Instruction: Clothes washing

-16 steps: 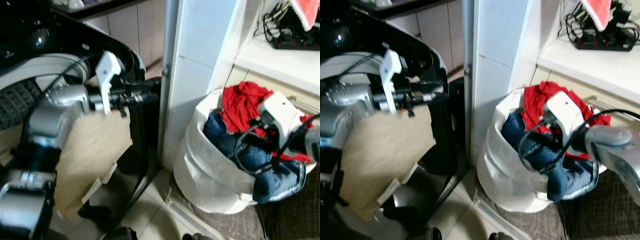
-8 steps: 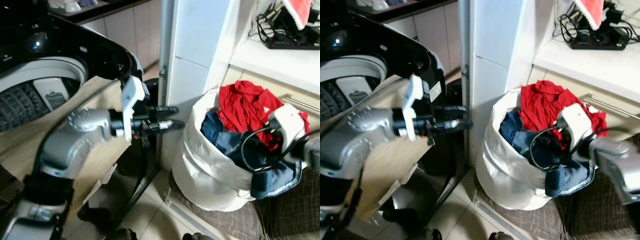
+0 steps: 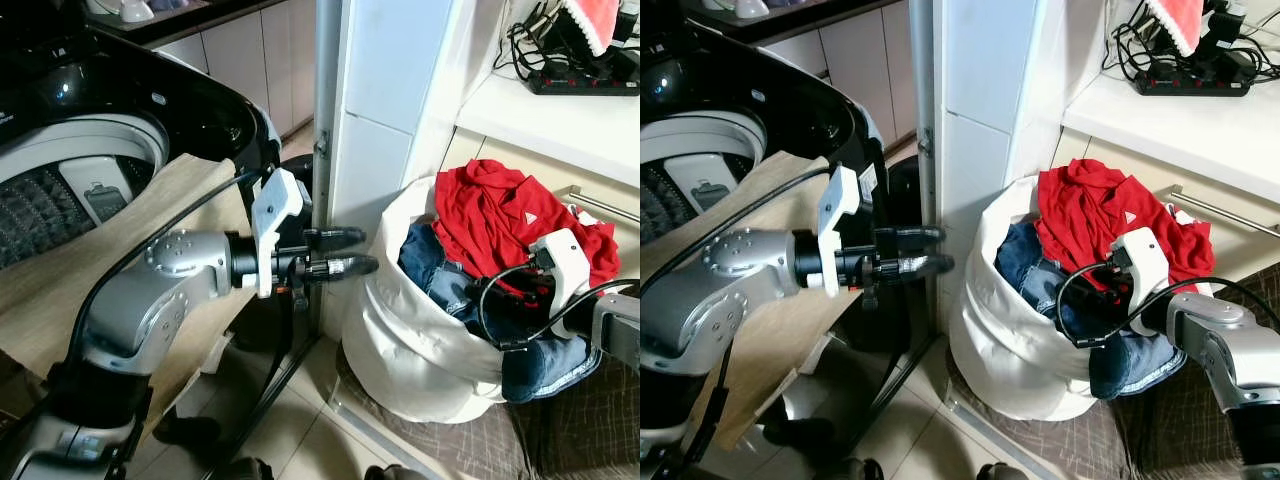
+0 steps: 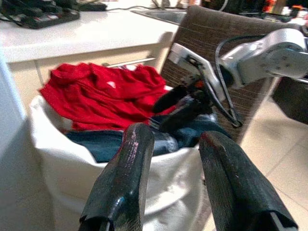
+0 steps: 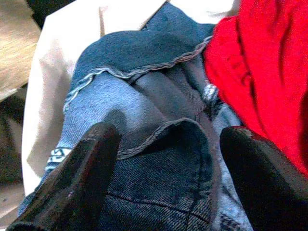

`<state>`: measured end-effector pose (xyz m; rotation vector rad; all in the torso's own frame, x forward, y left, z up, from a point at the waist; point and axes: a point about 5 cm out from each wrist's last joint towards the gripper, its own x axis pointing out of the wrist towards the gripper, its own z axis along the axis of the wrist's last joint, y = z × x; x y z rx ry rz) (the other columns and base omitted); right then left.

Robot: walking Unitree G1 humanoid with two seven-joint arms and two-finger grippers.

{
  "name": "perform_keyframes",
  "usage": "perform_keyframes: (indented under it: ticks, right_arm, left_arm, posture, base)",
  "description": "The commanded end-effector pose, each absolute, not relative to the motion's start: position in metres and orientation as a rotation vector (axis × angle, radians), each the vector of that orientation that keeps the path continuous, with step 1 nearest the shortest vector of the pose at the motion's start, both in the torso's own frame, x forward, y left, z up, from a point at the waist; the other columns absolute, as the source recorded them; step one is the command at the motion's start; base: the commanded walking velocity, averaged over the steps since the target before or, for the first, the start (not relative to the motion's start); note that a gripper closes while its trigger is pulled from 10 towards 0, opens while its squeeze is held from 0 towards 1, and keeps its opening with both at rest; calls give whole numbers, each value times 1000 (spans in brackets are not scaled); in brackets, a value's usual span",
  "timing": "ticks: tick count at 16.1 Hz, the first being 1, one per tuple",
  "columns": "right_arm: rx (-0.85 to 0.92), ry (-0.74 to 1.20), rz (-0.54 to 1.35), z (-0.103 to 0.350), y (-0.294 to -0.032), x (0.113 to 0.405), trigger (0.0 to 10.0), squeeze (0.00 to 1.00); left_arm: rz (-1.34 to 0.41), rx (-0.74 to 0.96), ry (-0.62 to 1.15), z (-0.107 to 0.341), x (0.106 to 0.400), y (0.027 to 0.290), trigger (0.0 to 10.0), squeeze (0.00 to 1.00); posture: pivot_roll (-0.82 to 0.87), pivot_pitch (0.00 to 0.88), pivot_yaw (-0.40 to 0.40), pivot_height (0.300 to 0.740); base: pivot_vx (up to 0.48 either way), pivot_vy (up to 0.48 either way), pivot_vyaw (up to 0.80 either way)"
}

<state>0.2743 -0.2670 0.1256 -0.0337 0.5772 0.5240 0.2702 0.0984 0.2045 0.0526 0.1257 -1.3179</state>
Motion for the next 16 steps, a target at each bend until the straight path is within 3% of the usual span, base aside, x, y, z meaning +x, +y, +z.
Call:
perform_keyframes:
  ticks: [1,16]
  right_arm:
    - [-12,564,551,128,-267,273,0,0]
    - [36,532,589,132,-265,274,0,0]
  left_arm:
    - [-1348,53,134,205,265,96,10000,0]
    - [-1308,49,122,207,268,95,10000,0]
  posture:
    - [-108,57,9,740]
    - [-103,61,7,740]
  base:
    - [0,0,0]
    - [0,0,0]
